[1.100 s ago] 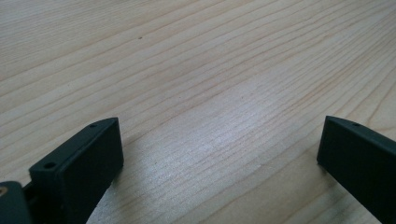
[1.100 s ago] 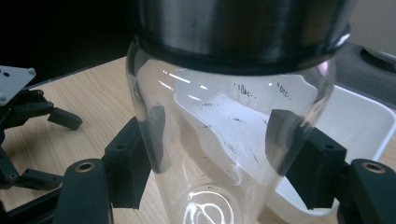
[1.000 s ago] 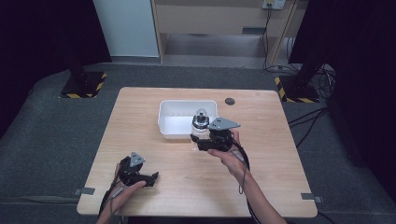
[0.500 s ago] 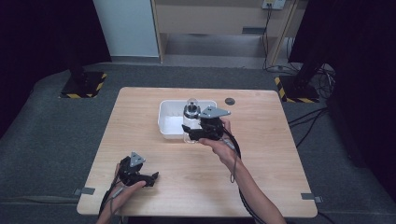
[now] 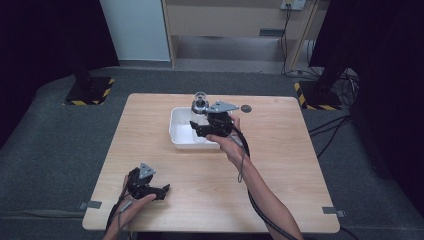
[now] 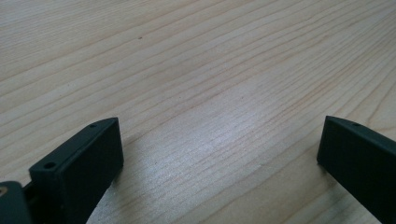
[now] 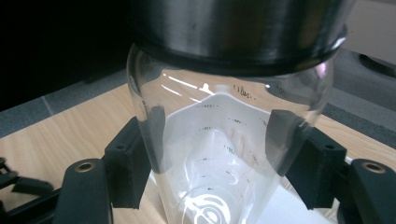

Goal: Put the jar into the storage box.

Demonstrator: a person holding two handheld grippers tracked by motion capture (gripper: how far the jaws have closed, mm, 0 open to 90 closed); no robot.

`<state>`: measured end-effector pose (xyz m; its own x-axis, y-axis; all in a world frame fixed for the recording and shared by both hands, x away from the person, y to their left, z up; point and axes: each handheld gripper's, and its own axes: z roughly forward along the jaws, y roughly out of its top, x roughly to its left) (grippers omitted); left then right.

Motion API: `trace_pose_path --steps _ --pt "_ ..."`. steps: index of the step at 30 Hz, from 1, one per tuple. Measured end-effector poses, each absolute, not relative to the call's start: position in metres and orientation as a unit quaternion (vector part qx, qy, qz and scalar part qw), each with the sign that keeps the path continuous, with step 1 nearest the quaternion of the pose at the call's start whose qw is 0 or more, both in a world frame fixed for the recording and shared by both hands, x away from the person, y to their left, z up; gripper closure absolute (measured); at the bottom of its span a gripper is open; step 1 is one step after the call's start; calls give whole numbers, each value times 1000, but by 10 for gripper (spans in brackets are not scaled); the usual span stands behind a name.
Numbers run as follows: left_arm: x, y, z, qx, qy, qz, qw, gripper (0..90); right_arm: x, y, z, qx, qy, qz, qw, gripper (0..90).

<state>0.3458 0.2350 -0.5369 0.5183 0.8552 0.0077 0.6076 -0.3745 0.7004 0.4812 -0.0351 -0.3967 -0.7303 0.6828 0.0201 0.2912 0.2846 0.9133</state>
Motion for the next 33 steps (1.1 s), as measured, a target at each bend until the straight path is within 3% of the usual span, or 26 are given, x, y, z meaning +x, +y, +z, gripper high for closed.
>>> trace_pose_path --steps 33 --pt "346 235 -537 807 453 189 328 0 540 -22 -445 371 767 476 218 313"
